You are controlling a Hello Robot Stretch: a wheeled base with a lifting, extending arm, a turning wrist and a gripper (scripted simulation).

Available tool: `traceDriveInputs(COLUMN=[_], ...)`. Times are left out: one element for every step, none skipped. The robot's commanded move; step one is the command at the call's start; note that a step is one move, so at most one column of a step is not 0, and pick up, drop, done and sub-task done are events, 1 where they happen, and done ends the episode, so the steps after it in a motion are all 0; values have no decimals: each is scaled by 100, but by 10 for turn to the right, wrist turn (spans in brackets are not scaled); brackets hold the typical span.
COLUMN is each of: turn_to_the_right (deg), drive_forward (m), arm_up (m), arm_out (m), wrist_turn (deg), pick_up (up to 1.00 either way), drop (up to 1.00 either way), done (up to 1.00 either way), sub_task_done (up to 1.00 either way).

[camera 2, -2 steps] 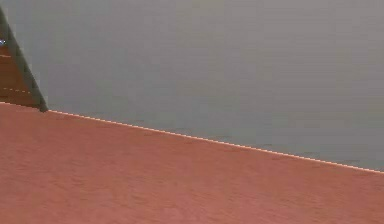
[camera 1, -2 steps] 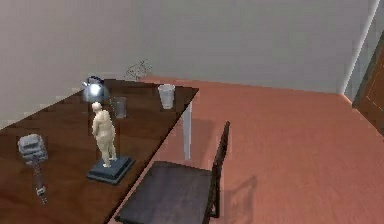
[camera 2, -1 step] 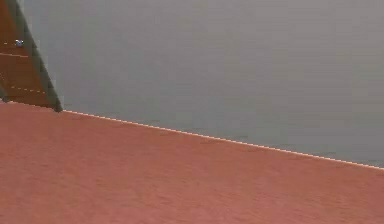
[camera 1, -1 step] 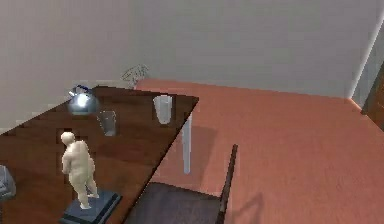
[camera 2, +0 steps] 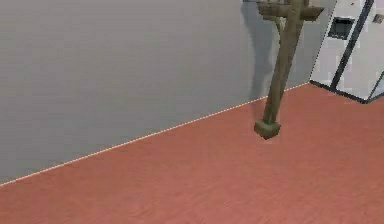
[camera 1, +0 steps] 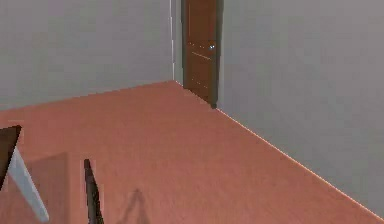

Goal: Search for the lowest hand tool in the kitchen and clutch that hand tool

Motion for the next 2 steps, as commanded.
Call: traceDriveInputs(turn_to_the_right=[450, 240], drive_forward=[0, 0], arm_up=[0, 0], arm_out=[0, 0], wrist_turn=[0, 0], pick_up=[0, 0], drop=[0, 0], done=[0, 0], sub_task_done=[0, 0])
